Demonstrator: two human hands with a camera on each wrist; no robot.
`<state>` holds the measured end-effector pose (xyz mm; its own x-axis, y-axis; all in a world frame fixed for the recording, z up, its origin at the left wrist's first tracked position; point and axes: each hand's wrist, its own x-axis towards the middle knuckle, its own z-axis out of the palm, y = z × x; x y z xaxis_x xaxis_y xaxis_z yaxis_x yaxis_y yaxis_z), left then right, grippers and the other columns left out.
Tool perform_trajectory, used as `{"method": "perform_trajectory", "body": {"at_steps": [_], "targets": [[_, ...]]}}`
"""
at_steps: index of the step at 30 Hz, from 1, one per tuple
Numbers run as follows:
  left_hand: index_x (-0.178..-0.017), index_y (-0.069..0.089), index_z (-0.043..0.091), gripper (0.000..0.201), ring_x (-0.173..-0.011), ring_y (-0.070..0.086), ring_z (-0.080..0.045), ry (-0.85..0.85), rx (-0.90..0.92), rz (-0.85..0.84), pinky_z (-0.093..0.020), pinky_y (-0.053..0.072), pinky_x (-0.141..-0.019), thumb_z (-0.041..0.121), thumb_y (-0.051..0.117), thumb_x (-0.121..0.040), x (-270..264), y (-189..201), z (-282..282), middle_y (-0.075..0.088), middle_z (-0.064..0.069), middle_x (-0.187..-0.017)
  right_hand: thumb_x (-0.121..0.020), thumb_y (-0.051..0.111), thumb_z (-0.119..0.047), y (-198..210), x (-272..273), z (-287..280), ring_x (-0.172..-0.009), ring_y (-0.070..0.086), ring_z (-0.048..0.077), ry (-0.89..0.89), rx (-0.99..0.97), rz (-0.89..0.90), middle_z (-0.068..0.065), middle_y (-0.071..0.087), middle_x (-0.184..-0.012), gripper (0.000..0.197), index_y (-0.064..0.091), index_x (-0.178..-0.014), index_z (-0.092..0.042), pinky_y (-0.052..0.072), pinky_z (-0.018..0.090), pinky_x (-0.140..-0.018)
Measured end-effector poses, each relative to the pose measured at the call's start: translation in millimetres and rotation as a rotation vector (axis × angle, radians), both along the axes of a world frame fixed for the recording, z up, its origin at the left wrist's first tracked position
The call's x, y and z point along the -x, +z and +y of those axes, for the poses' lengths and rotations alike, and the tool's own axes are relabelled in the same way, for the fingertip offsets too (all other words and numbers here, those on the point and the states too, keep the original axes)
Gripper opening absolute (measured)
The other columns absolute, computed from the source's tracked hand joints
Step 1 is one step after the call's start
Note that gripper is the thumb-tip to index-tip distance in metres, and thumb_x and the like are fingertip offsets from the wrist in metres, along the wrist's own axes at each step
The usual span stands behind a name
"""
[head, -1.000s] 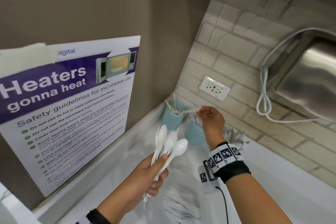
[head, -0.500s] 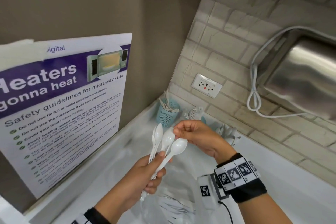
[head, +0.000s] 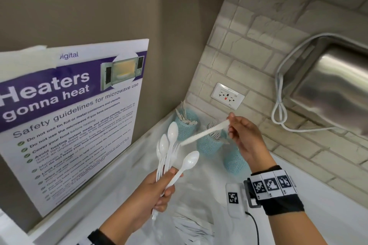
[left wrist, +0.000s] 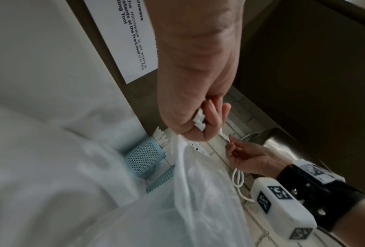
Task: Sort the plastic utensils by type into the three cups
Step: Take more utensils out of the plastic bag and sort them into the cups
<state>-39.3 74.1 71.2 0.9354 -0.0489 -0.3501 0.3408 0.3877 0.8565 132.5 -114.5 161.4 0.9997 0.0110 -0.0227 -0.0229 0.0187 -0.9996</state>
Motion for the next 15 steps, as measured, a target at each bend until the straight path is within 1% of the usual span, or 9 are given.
{"method": "perform_trajectory", "body": {"at_steps": [2, 4, 7, 9, 11, 12, 13, 14, 15], "targets": [[-0.104, 0.063, 0.011, 0.031, -0.044, 0.021, -0.01, 0.01, -0.014, 0.003, -0.019, 0.02, -0.042, 0.037, 0.048, -0.096, 0, -1, 0, 0.035, 0.003, -0.054, -0.091, 0.063, -0.019, 0, -7, -5, -0.054, 0.055, 0.007, -0.128, -0.052, -0.065, 0.001, 0.059, -0.061, 0.015, 0.066, -0.083, -0.007, 0.053, 0.015, -0.057], [-0.104, 0.063, 0.01, 0.031, -0.044, 0.021, -0.01, 0.008, -0.02, 0.005, -0.02, 0.02, -0.043, 0.036, 0.048, -0.096, 0, -2, -2, 0.036, 0.003, -0.054, -0.091, 0.063, -0.016, -5, -16, -4, -0.058, 0.061, 0.009, -0.224, -0.077, -0.105, 0.005, 0.064, -0.067, 0.013, 0.065, -0.083, -0.006, 0.056, 0.017, -0.062], [-0.102, 0.065, 0.011, 0.031, -0.044, 0.022, -0.01, 0.003, -0.014, 0.011, -0.019, 0.02, -0.042, 0.038, 0.05, -0.095, 0, -1, -4, 0.037, 0.002, -0.054, -0.091, 0.064, -0.013, -21, -30, 4, -0.059, 0.067, 0.01, -0.29, -0.026, -0.122, 0.009, 0.067, -0.072, 0.009, 0.065, -0.084, -0.007, 0.058, 0.022, -0.066], [-0.102, 0.065, 0.011, 0.032, -0.043, 0.023, -0.01, 0.001, -0.012, 0.021, -0.019, 0.02, -0.042, 0.039, 0.051, -0.094, 0, 0, -5, 0.038, 0.002, -0.054, -0.091, 0.064, -0.014, -31, -39, 12, -0.061, 0.069, 0.011, -0.309, 0.088, -0.112, 0.008, 0.069, -0.074, 0.008, 0.067, -0.09, -0.007, 0.058, 0.025, -0.071], [-0.101, 0.066, 0.012, 0.032, -0.043, 0.023, -0.01, 0.0, -0.014, 0.026, -0.019, 0.021, -0.042, 0.039, 0.052, -0.093, 0, 0, -5, 0.039, 0.002, -0.054, -0.092, 0.062, -0.013, -40, -46, 21, -0.066, 0.069, 0.014, -0.306, 0.197, -0.104, 0.009, 0.071, -0.081, 0.012, 0.067, -0.098, -0.004, 0.057, 0.023, -0.07], [-0.1, 0.066, 0.012, 0.031, -0.043, 0.024, -0.01, 0.0, -0.013, 0.028, -0.019, 0.02, -0.042, 0.039, 0.052, -0.093, 0, 0, -5, 0.039, 0.002, -0.053, -0.092, 0.062, -0.011, -44, -48, 26, -0.069, 0.069, 0.015, -0.297, 0.232, -0.096, 0.011, 0.072, -0.085, 0.011, 0.067, -0.098, -0.003, 0.058, 0.023, -0.07], [-0.1, 0.066, 0.012, 0.03, -0.043, 0.024, -0.01, -0.001, -0.01, 0.028, -0.019, 0.021, -0.042, 0.038, 0.052, -0.093, 1, -1, -4, 0.039, 0.002, -0.053, -0.091, 0.062, -0.009, -48, -49, 30, -0.072, 0.069, 0.017, -0.276, 0.254, -0.086, 0.012, 0.072, -0.089, 0.008, 0.067, -0.096, -0.005, 0.058, 0.026, -0.074], [-0.099, 0.066, 0.012, 0.03, -0.043, 0.024, -0.01, -0.004, -0.007, 0.027, -0.019, 0.021, -0.041, 0.038, 0.052, -0.093, 1, -1, -4, 0.039, 0.002, -0.053, -0.09, 0.062, -0.007, -50, -48, 33, -0.077, 0.07, 0.019, -0.243, 0.269, -0.083, 0.012, 0.072, -0.091, 0.006, 0.067, -0.092, -0.01, 0.058, 0.03, -0.079], [-0.099, 0.066, 0.012, 0.03, -0.044, 0.025, -0.01, -0.007, -0.004, 0.025, -0.019, 0.021, -0.042, 0.038, 0.051, -0.094, 1, -1, -4, 0.039, 0.003, -0.053, -0.089, 0.063, -0.007, -52, -47, 36, -0.083, 0.07, 0.021, -0.199, 0.272, -0.076, 0.01, 0.072, -0.092, 0.009, 0.067, -0.09, -0.015, 0.057, 0.033, -0.083]]}}
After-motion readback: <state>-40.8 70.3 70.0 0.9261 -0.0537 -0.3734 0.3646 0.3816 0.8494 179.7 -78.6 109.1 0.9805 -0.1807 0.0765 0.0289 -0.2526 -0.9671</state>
